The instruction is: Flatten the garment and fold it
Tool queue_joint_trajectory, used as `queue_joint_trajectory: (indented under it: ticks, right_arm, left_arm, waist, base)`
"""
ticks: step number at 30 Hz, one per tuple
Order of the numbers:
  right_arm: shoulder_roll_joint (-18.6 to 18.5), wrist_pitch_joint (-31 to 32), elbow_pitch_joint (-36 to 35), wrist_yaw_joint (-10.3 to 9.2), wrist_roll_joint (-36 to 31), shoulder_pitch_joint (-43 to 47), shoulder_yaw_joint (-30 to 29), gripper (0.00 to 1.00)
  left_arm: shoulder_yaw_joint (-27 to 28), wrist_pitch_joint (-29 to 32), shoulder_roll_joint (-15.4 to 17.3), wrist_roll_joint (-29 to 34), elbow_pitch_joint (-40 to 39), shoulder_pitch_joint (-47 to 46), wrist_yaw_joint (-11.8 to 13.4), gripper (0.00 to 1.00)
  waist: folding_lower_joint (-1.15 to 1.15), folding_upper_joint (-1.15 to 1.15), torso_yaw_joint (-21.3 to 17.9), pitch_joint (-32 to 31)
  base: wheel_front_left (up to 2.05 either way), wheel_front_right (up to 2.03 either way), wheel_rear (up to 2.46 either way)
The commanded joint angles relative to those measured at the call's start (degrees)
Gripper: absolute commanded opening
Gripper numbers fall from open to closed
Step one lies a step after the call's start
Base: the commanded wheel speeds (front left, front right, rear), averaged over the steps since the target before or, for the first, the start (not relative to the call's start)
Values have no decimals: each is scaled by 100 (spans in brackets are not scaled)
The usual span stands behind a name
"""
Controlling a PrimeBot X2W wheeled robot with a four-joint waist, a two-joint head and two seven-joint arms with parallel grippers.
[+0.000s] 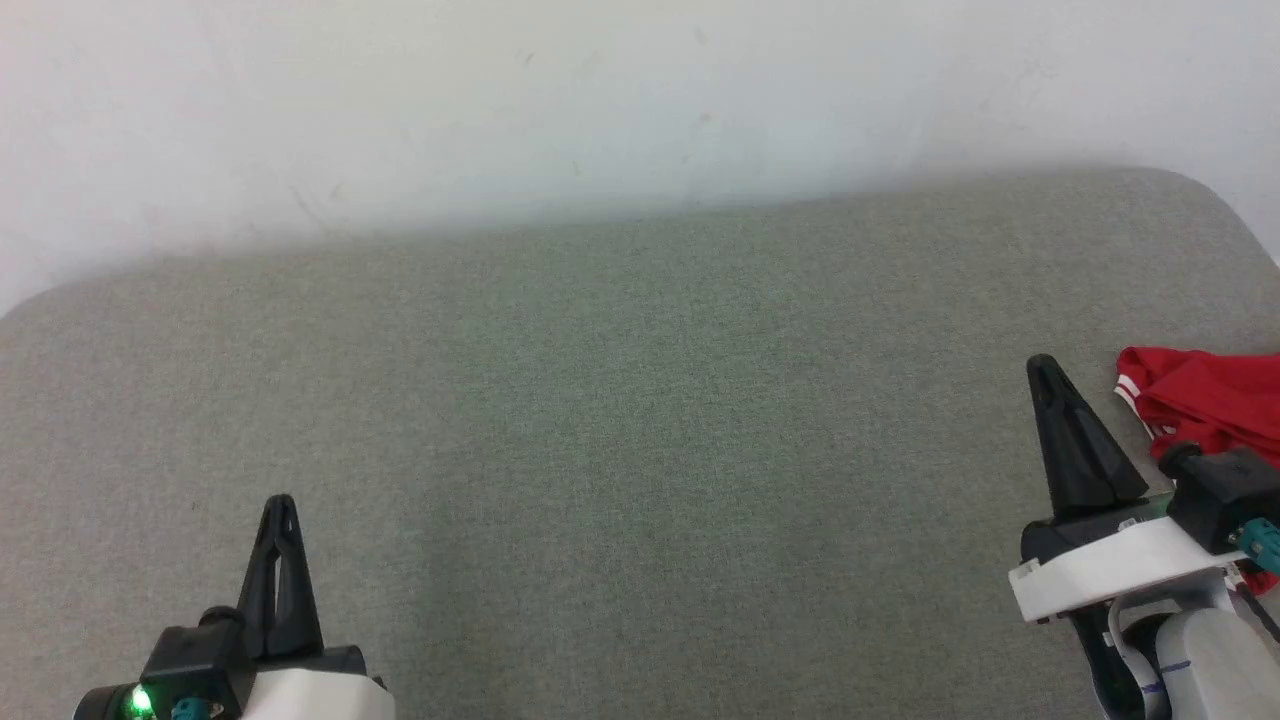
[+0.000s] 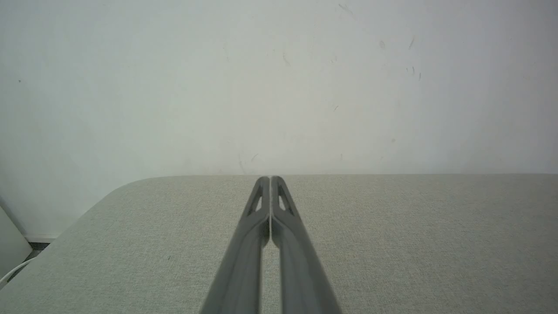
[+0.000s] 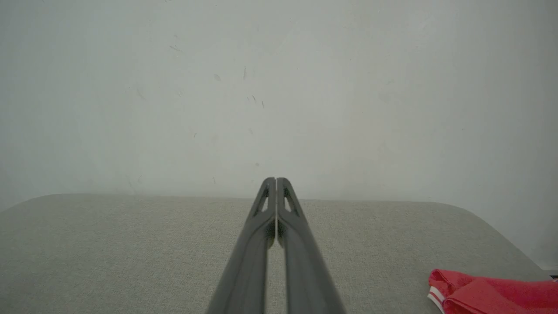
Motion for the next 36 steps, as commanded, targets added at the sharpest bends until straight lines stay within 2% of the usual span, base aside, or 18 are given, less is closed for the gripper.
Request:
queue_joint_trajectory:
  ticks: [1, 36]
  right_arm:
    - [40, 39, -53, -1, -88, 81, -20, 0]
    - [298, 450, -227, -2, -553, 262, -146, 0]
  left_arm:
    - [-25, 46, -5, 45, 29, -96, -36, 0]
    - [-185, 467, -15, 144, 171, -322, -115, 0]
  waist:
    - [0, -1, 6, -3]
    - [0, -1, 161, -82]
  base:
    - [0, 0, 0]
    - [0, 0, 0]
